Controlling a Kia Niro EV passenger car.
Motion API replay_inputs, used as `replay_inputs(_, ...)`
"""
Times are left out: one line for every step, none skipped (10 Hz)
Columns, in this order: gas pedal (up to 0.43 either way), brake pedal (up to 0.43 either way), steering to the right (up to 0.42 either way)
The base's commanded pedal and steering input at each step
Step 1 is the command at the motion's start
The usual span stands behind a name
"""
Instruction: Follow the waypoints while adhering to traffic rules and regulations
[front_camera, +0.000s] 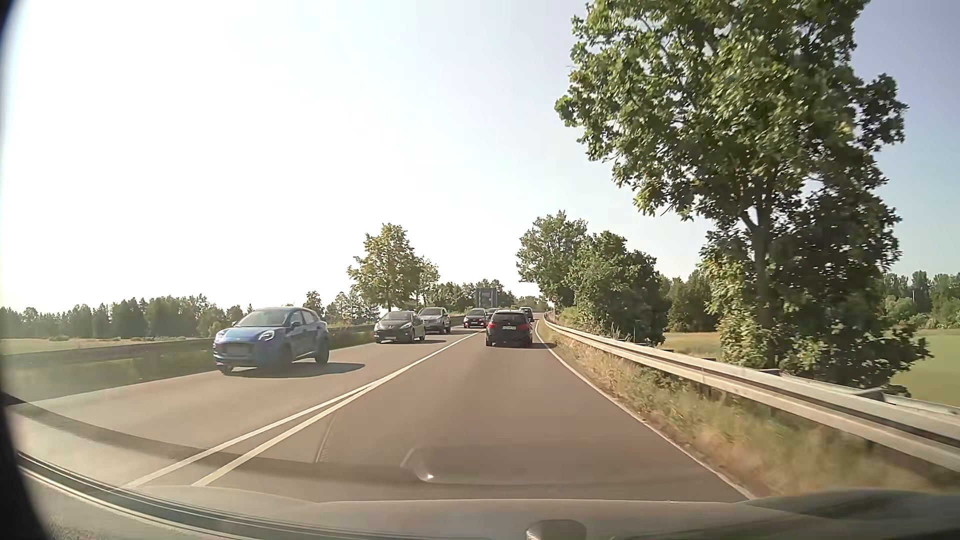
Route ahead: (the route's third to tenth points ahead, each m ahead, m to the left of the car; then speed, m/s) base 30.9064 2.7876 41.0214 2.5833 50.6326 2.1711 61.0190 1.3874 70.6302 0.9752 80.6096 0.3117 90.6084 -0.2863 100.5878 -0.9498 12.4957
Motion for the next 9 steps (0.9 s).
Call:
replay_inputs(0.15, 0.012, -0.009)
replay_inputs(0.15, 0.018, -0.008)
replay_inputs(0.15, 0.018, -0.007)
replay_inputs(0.15, 0.018, -0.005)
replay_inputs(0.15, 0.018, -0.003)
replay_inputs(0.15, 0.018, -0.002)
replay_inputs(0.15, 0.018, -0.002)
replay_inputs(0.15, 0.018, -0.001)
replay_inputs(0.15, 0.018, 0.0)
